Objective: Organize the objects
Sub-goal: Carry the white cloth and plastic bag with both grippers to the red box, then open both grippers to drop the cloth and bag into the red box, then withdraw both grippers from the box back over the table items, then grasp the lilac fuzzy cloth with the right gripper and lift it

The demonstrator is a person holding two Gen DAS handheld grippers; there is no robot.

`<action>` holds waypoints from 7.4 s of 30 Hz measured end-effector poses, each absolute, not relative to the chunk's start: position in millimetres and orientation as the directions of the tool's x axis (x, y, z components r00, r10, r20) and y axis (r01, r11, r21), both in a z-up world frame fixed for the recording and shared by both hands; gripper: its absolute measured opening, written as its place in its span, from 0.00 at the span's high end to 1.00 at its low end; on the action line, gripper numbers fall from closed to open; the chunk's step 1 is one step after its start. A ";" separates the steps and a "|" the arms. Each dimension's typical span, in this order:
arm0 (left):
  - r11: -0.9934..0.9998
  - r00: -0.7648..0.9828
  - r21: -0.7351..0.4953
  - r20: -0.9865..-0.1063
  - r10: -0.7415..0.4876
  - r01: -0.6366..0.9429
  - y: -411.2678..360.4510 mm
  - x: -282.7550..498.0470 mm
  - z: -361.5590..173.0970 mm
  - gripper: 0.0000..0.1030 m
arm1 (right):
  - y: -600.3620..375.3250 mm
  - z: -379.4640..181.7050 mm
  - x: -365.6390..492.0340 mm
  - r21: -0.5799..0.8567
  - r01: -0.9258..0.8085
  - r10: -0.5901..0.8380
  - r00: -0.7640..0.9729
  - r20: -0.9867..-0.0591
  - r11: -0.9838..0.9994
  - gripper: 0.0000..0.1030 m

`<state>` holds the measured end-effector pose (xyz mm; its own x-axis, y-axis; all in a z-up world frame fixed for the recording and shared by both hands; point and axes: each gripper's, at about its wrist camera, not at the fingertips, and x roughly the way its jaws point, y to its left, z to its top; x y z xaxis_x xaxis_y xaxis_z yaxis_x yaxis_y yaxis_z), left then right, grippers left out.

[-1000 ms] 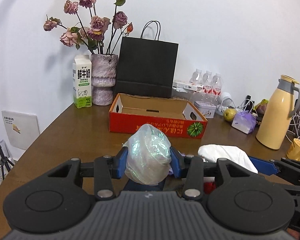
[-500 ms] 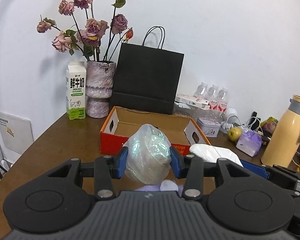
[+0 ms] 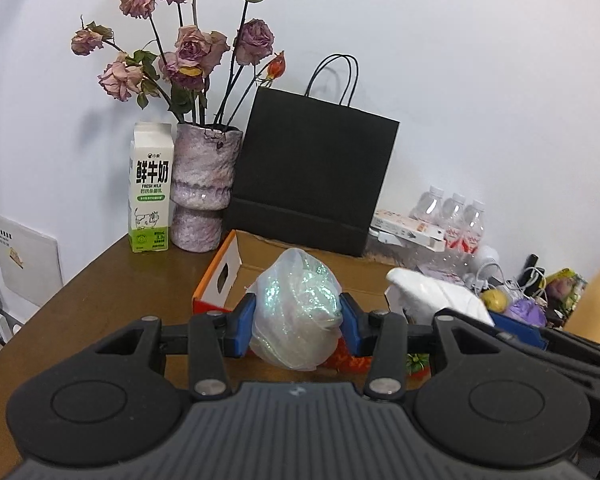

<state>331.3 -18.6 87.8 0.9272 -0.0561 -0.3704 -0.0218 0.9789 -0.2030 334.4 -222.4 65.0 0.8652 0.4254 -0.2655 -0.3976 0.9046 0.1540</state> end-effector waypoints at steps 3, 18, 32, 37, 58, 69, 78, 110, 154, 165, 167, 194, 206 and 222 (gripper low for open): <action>0.979 0.929 -0.199 -0.367 -0.040 -0.036 -15.9 342.8 90.4 0.57 | -223.9 68.3 351.3 0.167 -0.400 0.431 0.864 -0.260 0.901 0.61; 0.982 0.929 -0.184 -0.368 -0.030 -0.041 -21.4 410.8 89.0 0.57 | -235.9 62.4 428.9 0.194 -0.399 0.442 0.841 -0.314 0.896 0.61; 0.988 0.902 -0.149 -0.431 -0.026 -0.043 -16.6 483.9 66.6 0.57 | -247.2 36.0 503.7 0.253 -0.372 0.446 0.801 -0.399 0.893 0.61; 0.989 0.892 -0.146 -0.450 -0.033 -0.037 -15.0 504.8 54.5 0.57 | -245.6 24.3 522.2 0.262 -0.380 0.459 0.787 -0.412 0.887 0.61; 0.990 0.921 -0.101 -0.386 0.050 -0.096 -19.8 525.6 23.4 0.00 | -253.1 -10.0 552.0 0.305 -0.261 0.370 0.846 -0.384 0.916 0.19; 0.989 0.913 -0.100 -0.403 0.060 -0.109 -18.3 527.3 23.9 0.00 | -253.1 -4.1 547.3 0.272 -0.252 0.343 0.863 -0.371 0.929 0.09; 0.987 0.916 -0.118 -0.398 0.054 -0.109 -14.8 519.7 31.9 0.00 | -253.2 4.2 539.2 0.262 -0.262 0.346 0.868 -0.357 0.929 0.04; 0.975 0.940 -0.216 -0.340 -0.026 -0.051 7.6 403.0 68.9 0.00 | -268.7 56.3 423.2 0.243 -0.331 0.383 0.899 -0.212 0.912 0.00; 0.996 0.907 -0.084 -0.416 -0.069 0.038 -15.8 208.6 44.9 0.00 | -283.2 15.4 221.8 0.112 -0.295 0.316 0.895 -0.315 0.949 0.00; 0.998 0.885 -0.048 -0.463 -0.055 0.036 -15.6 174.5 21.8 0.00 | -280.8 -14.8 180.3 0.053 -0.324 0.318 0.860 -0.400 0.944 0.00; 0.998 0.879 -0.048 -0.474 -0.058 0.040 -15.7 170.3 17.3 0.00 | -278.6 -21.2 175.8 0.046 -0.332 0.320 0.850 -0.418 0.942 0.00; 0.999 0.815 -0.039 -0.578 -0.031 0.010 -28.5 165.0 -14.2 0.00 | -271.0 -62.0 228.2 0.028 -0.345 0.305 0.784 -0.541 0.938 0.12; 0.996 0.765 -0.062 -0.638 -0.085 0.059 -57.6 182.4 -24.0 0.00 | -291.1 -66.2 230.6 0.078 -0.380 0.363 0.774 -0.519 0.922 0.72; 0.996 0.709 -0.090 -0.702 -0.067 0.005 -102.1 219.5 -38.3 0.00 | -320.0 -54.3 210.5 0.037 -0.299 0.291 0.880 -0.376 0.953 0.75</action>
